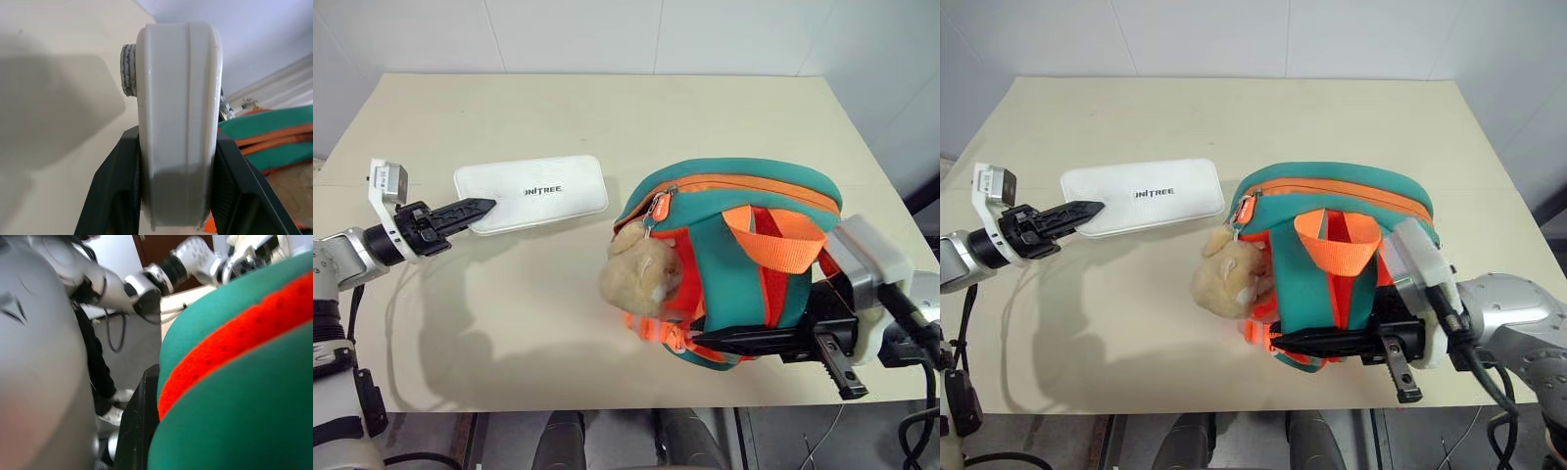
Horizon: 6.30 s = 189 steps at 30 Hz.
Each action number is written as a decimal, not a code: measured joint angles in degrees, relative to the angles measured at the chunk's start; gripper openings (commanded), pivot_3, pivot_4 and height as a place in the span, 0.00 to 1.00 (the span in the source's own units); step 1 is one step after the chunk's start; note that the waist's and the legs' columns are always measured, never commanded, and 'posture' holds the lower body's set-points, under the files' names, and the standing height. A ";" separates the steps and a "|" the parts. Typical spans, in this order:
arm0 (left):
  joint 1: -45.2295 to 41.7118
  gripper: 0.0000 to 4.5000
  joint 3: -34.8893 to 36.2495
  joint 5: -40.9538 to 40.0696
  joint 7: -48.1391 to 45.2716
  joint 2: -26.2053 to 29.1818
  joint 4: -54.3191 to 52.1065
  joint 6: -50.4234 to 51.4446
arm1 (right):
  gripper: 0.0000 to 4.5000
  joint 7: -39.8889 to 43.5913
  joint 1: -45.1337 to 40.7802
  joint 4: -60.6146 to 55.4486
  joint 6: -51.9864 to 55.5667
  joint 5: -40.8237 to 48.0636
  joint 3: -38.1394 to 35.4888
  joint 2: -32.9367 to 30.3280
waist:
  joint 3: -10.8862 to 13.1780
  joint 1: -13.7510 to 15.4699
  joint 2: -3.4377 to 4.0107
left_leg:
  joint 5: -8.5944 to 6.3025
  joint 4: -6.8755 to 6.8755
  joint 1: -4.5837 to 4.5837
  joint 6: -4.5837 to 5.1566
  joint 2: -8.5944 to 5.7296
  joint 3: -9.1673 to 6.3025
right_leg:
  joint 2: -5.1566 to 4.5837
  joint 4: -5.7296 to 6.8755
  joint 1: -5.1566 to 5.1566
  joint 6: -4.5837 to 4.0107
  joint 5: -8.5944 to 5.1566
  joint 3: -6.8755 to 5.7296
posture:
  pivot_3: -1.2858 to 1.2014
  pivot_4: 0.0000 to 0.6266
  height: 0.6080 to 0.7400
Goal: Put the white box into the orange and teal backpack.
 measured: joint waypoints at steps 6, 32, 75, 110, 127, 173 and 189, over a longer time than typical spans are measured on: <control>7.49 0.31 10.74 -3.69 -4.72 0.15 -12.23 -8.36 | 0.00 4.34 4.25 4.53 -3.60 -8.93 3.82 0.27 | -0.01 -0.10 -0.02 | 0.01 -0.01 0.01 -0.01 0.01 0.01 | -0.01 0.00 0.00 -0.01 0.00 0.01 | 0.52 0.24 1.00; 11.86 0.31 7.51 -6.47 -17.12 3.03 -22.30 -20.62 | 0.00 9.64 -0.77 12.72 -6.34 -16.46 9.75 2.72 | 0.00 0.80 -0.02 | -0.03 0.57 0.03 0.05 0.01 0.04 | 0.03 0.09 0.16 0.04 0.15 0.05 | 0.52 0.24 1.00; -18.96 0.31 -31.83 22.61 -18.10 -23.46 -10.47 -39.17 | 0.00 5.89 0.71 11.39 -9.44 -20.61 10.36 7.43 | -0.01 1.14 -0.03 | 0.01 0.82 0.00 0.12 0.00 -0.03 | 0.14 0.28 0.26 0.18 0.21 0.13 | 0.52 0.24 1.00; -20.82 0.99 -28.63 22.85 -19.95 -11.28 -20.57 -26.06 | 0.00 4.21 -1.04 11.75 -9.32 -22.96 12.24 9.51 | 0.00 0.74 0.01 | 0.07 0.81 0.06 0.15 -0.02 -0.07 | 0.17 0.38 0.27 0.23 0.24 0.19 | 0.52 0.24 1.00; -7.27 0.99 -14.61 4.52 -5.66 -9.85 -40.78 -10.48 | 0.00 5.75 -3.59 14.46 -9.38 -23.57 13.32 9.67 | 0.01 0.84 0.00 | 0.09 0.89 0.16 0.16 0.00 -0.08 | 0.18 0.42 0.37 0.22 0.29 0.20 | 0.52 0.24 1.00; -12.01 0.00 -19.15 1.19 -5.17 4.82 -41.06 -6.84 | 0.00 4.37 -2.25 14.46 -10.26 -25.31 14.18 10.80 | 0.02 0.04 0.00 | 0.01 0.56 0.80 0.14 0.00 -0.03 | 0.18 0.03 1.02 0.16 0.23 0.24 | 0.52 0.24 1.00; -4.73 0.00 -24.08 10.92 -12.01 12.85 -29.50 -16.94 | 0.00 4.40 -0.69 13.55 -10.38 -25.30 13.86 10.72 | 0.04 -0.44 -0.02 | -0.03 0.40 0.81 0.14 0.02 0.03 | 0.17 -0.05 0.98 0.04 0.15 0.24 | 0.52 0.24 1.00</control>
